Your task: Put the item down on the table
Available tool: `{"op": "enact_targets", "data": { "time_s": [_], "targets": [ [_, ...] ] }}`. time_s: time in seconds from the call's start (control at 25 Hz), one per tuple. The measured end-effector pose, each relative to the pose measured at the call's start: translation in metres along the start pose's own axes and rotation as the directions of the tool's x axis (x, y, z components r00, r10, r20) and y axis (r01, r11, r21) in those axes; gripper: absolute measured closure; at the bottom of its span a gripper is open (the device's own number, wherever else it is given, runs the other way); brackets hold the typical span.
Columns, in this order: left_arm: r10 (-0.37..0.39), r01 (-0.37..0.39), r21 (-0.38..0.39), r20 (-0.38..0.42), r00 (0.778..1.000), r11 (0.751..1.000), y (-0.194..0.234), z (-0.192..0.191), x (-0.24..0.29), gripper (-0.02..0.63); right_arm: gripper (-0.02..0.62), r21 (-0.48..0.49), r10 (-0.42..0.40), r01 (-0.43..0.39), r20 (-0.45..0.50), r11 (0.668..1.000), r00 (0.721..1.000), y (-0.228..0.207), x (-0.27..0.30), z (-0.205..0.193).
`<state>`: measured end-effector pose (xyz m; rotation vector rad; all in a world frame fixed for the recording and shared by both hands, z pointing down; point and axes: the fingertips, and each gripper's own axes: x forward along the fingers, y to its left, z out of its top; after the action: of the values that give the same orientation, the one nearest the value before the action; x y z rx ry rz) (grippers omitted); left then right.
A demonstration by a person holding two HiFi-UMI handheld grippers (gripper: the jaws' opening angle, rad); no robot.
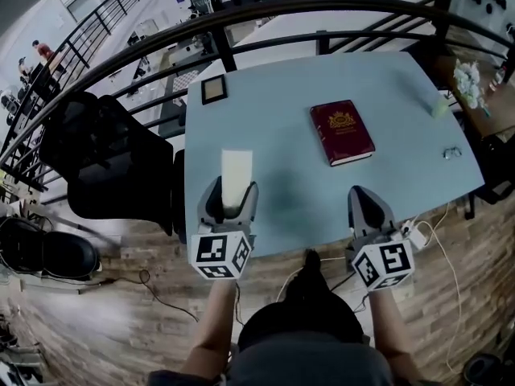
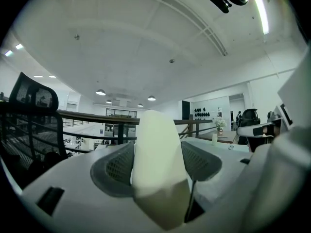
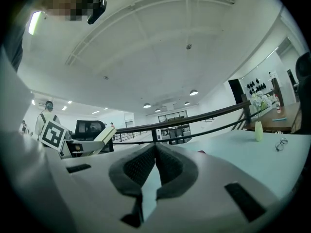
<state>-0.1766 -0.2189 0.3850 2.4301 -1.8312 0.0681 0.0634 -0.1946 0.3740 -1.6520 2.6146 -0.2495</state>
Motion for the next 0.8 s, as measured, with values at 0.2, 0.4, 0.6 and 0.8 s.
{"op": "enact_targets", "data": {
  "time_s": [0.2, 0.4, 0.6, 0.8],
  "targets": [
    [-0.052, 0.053, 0.009, -0.029, 0.998, 0.999, -0.012, -0.008, 0.041, 0.301, 0.592, -0.007, -0.026, 0.026, 0.005, 1.0, 1.0, -0.021, 0.013, 0.004],
    [-0.08, 0.081, 0.016, -0.073, 0.994, 0.997, -0.021, -0.024, 0.078, 0.301, 0.592, -0.014, -0.039, 0.039, -0.002, 0.999, 0.999, -0.034, 0.021, 0.005],
    [-0.105, 0.109, 0.023, -0.132, 0.986, 0.994, -0.031, -0.046, 0.107, 0.301, 0.592, -0.006, -0.053, 0.053, -0.012, 0.999, 0.998, -0.042, 0.027, 0.001],
    [-0.117, 0.124, 0.023, -0.201, 0.973, 0.992, -0.035, -0.071, 0.126, 0.301, 0.592, -0.004, -0.058, 0.058, -0.018, 0.998, 0.998, -0.047, 0.031, 0.0]
  ]
}}
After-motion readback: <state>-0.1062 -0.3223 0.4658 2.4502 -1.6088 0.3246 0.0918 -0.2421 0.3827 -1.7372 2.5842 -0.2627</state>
